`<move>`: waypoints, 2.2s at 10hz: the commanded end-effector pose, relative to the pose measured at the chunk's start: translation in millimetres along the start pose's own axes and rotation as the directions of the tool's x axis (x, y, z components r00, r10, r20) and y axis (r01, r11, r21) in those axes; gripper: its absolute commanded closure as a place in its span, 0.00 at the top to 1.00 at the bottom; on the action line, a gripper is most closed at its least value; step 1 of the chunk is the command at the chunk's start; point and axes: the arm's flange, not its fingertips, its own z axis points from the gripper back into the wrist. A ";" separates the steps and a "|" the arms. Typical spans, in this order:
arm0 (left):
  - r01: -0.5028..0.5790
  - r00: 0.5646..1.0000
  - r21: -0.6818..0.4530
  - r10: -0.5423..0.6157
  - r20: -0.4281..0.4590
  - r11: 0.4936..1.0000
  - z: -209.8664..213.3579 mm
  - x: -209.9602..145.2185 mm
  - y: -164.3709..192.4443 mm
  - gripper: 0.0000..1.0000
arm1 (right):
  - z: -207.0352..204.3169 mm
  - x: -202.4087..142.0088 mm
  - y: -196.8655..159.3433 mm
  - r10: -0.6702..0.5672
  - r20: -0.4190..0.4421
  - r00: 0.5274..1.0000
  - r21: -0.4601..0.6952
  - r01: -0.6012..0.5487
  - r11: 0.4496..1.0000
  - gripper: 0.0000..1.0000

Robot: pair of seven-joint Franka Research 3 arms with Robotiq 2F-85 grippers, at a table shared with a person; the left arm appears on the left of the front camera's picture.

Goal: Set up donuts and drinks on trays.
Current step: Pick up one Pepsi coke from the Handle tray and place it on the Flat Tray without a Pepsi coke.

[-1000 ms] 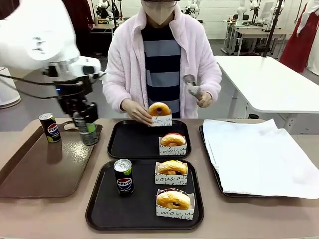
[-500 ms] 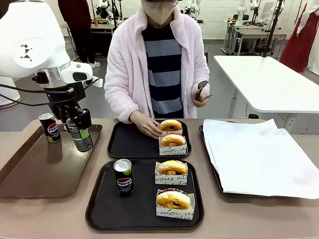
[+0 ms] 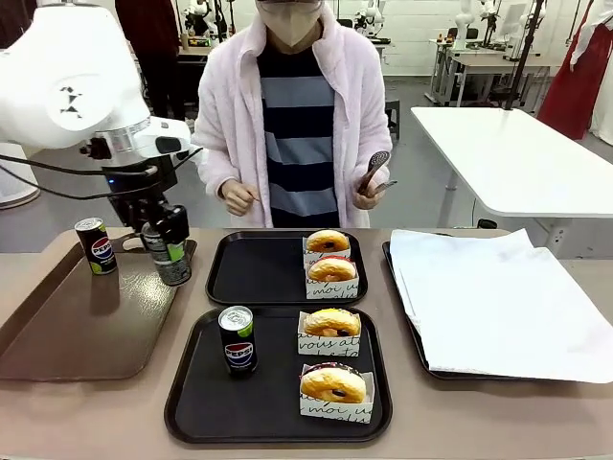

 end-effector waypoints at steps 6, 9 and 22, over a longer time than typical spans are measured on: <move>-0.151 0.988 0.073 0.152 -0.012 0.986 -74.4 162.3 -20.5 0.58 | -0.1 1.1 0.0 0.015 0.008 1.000 0.016 -0.015 1.000 1.00; -0.150 0.989 0.065 0.151 -0.004 0.986 -104.6 176.6 -21.1 0.58 | -0.1 1.1 0.0 0.015 0.008 1.000 0.016 -0.015 1.000 1.00; -0.068 0.998 0.054 0.068 0.005 0.996 -15.2 78.4 -36.2 1.00 | -0.1 1.1 0.0 0.015 0.008 1.000 0.016 -0.015 1.000 1.00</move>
